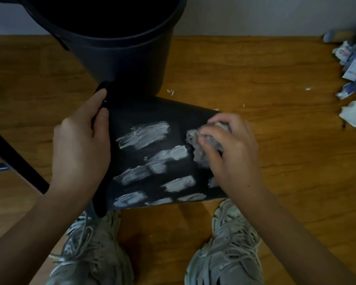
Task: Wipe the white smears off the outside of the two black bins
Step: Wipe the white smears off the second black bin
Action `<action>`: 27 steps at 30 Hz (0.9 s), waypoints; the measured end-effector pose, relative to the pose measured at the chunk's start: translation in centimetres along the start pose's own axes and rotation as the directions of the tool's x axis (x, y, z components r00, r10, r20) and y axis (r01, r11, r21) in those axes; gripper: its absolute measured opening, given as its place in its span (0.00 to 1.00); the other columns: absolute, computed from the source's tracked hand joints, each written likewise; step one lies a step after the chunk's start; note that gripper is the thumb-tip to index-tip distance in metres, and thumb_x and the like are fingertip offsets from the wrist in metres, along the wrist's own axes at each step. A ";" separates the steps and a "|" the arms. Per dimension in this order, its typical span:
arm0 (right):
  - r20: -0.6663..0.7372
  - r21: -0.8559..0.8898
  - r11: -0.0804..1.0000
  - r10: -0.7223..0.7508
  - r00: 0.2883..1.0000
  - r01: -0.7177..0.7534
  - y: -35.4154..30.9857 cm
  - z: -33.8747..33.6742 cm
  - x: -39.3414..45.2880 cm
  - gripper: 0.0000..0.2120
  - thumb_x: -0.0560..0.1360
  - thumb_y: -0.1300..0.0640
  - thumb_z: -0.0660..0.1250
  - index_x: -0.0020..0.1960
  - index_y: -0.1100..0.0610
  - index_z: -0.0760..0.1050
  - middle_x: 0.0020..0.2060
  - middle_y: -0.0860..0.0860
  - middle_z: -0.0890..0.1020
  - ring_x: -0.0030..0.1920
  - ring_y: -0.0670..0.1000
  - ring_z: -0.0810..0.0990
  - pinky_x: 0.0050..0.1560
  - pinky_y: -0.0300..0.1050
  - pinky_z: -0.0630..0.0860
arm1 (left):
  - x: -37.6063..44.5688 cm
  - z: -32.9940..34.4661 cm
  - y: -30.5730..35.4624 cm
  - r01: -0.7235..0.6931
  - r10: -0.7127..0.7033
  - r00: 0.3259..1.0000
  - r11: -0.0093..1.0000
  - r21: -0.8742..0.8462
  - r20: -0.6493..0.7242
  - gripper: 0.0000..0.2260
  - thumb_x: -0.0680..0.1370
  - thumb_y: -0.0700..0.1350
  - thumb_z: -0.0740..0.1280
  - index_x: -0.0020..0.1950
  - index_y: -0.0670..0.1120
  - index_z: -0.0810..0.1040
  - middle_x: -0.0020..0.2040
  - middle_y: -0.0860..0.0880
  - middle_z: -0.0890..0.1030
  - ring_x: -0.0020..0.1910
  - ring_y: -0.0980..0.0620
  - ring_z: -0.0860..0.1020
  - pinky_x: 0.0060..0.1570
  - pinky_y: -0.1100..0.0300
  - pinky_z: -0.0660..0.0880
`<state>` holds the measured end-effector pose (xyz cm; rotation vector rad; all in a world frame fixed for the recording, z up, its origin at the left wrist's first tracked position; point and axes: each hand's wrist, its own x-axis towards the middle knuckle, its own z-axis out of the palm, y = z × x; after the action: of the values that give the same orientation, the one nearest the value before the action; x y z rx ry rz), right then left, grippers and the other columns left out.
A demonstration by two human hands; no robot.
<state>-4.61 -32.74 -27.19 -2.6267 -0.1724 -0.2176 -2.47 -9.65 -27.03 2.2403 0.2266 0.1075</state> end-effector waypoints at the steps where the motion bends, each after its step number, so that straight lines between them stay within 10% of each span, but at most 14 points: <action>1: 0.021 -0.014 0.999 0.033 0.999 -0.033 -0.2 0.1 0.9 0.09 0.77 0.56 0.65 0.51 0.57 0.81 0.54 0.55 0.77 0.54 0.56 0.74 0.48 0.34 0.63 | -0.1 0.0 0.0 -0.010 0.010 1.000 1.000 0.004 -0.001 0.17 0.83 0.43 0.57 0.72 0.47 0.71 0.37 0.71 0.68 0.33 0.78 0.70 0.37 0.83 0.65; 13: -0.016 -0.097 0.989 0.109 0.994 -0.110 2.0 -0.9 0.2 0.06 0.77 0.58 0.68 0.52 0.57 0.81 0.54 0.55 0.77 0.54 0.55 0.74 0.48 0.32 0.60 | -0.3 0.2 -0.5 -0.021 0.021 1.000 0.998 -0.058 -0.002 0.17 0.83 0.41 0.58 0.71 0.44 0.71 0.46 0.71 0.71 0.40 0.82 0.70 0.42 0.84 0.64; 22: -0.090 -0.091 0.995 0.039 0.995 -0.048 0.4 0.7 0.4 0.08 0.77 0.59 0.65 0.51 0.59 0.82 0.54 0.57 0.78 0.52 0.57 0.75 0.48 0.41 0.65 | -0.9 0.2 -1.1 -0.035 0.035 0.999 0.999 -0.001 0.005 0.17 0.83 0.44 0.57 0.72 0.50 0.70 0.36 0.82 0.70 0.35 0.79 0.70 0.38 0.85 0.64; 27: -0.101 -0.043 0.995 0.088 0.991 -0.093 2.4 0.1 -0.2 0.07 0.78 0.57 0.65 0.52 0.57 0.81 0.55 0.55 0.77 0.54 0.53 0.74 0.50 0.29 0.62 | 0.0 0.7 -1.9 -0.025 0.024 1.000 0.999 -0.021 -0.016 0.17 0.83 0.46 0.56 0.72 0.51 0.69 0.41 0.81 0.71 0.40 0.78 0.72 0.41 0.83 0.65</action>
<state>-4.45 -34.78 -28.40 -2.6561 -0.0138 -0.3240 -2.63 -8.97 -28.95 2.2224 0.2055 0.1397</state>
